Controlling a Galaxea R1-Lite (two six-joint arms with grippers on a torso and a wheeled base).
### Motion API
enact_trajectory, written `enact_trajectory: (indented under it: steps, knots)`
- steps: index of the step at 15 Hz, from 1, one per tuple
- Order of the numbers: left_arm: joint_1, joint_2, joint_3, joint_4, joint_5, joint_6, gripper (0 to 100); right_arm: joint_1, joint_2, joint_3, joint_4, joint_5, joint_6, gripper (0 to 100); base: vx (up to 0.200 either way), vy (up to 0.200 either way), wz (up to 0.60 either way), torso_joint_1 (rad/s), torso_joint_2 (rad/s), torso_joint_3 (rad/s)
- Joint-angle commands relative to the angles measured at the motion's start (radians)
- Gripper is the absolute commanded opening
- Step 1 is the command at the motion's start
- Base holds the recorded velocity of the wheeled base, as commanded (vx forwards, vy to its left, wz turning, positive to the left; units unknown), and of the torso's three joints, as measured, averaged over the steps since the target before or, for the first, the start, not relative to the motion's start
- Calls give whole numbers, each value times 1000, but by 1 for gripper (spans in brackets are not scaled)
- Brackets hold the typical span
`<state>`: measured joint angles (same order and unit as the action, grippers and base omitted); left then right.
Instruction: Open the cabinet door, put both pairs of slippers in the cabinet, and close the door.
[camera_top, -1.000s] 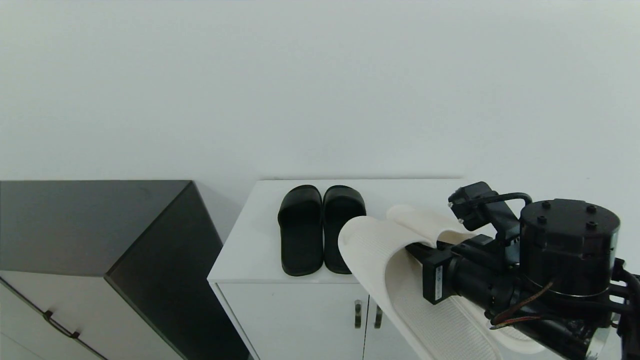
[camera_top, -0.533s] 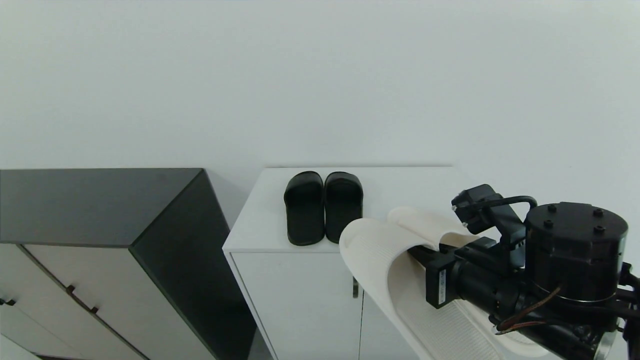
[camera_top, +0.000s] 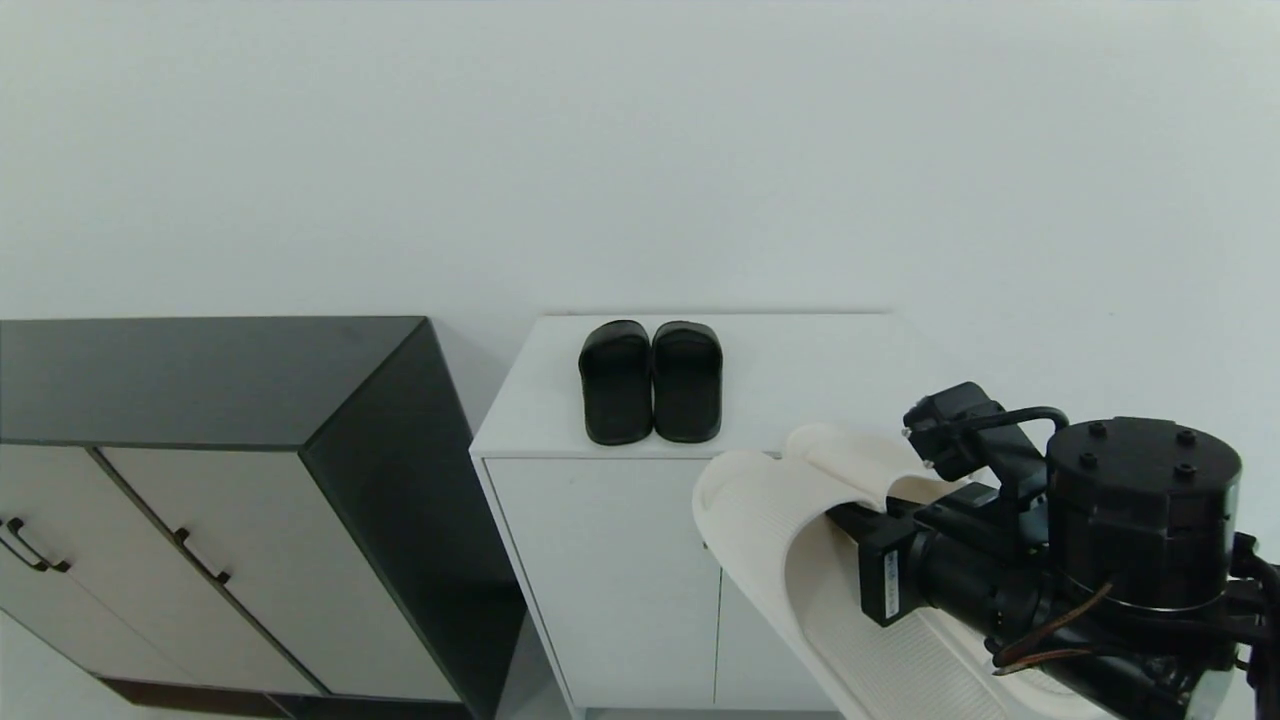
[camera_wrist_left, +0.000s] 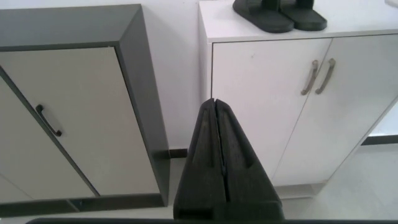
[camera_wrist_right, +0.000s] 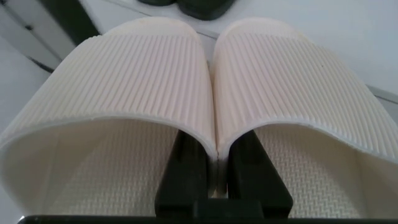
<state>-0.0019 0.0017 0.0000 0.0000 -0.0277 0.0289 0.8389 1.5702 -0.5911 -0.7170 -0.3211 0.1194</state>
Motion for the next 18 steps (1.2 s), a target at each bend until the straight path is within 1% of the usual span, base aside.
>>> enact_trajectory:
  steps: [1,9,14,16,17,18]
  knots:
    - [0,0,0,0,0,0,0,2,5,0,-1,0,0,0,0,0,0,0,0,0]
    - [0,0,0,0,0,-1,0,0,10,4,-1,0,0,0,0,0,0,0,0,0]
    - [0,0,0,0,-1,-1,0,-1,19,11,-1,-1,0,0,0,0,0,-145,334,174]
    - [0,0,0,0,-3,-12,0,0,19,22,-1,0,0,0,0,0,0,-178,403,232]
    - [0,0,0,0,-1,-23,0,0,21,22,-1,2,0,0,0,0,0,-222,491,276]
    - [0,0,0,0,-1,-23,0,0,21,23,-1,4,0,0,0,0,0,-227,535,305]
